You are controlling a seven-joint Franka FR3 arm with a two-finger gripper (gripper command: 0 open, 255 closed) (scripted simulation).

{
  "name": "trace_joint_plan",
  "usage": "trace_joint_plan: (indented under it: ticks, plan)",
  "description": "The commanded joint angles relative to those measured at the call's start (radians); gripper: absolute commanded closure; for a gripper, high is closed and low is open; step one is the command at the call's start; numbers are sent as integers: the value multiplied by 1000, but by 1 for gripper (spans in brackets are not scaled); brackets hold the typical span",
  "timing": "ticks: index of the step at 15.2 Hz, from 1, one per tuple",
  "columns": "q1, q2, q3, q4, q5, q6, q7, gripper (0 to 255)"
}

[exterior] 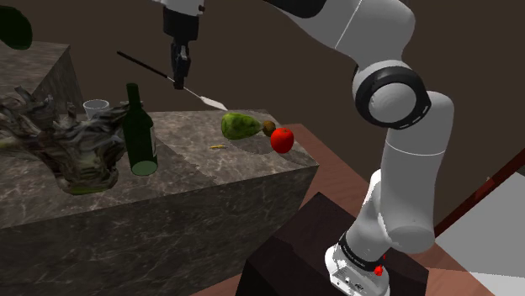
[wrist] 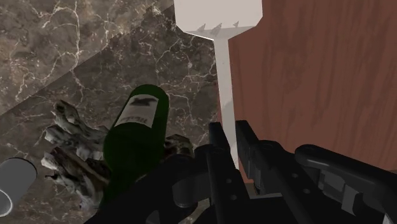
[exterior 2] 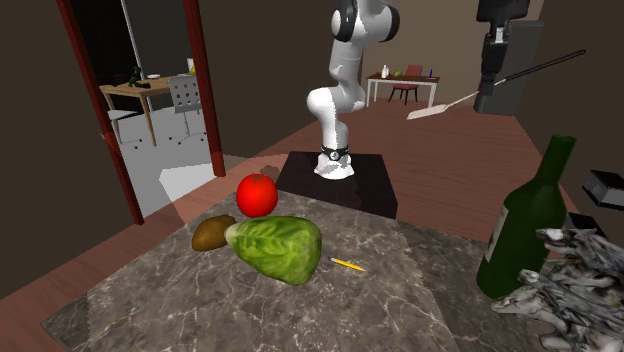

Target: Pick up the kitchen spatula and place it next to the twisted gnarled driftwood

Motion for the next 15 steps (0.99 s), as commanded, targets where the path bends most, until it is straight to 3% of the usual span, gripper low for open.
trace_joint_plan:
  ticks: [1, 15]
  plan:
    - [2, -15, 0, -51, -1, 37, 0, 255]
    - [7, -82, 1, -339, -4, 259, -8, 255]
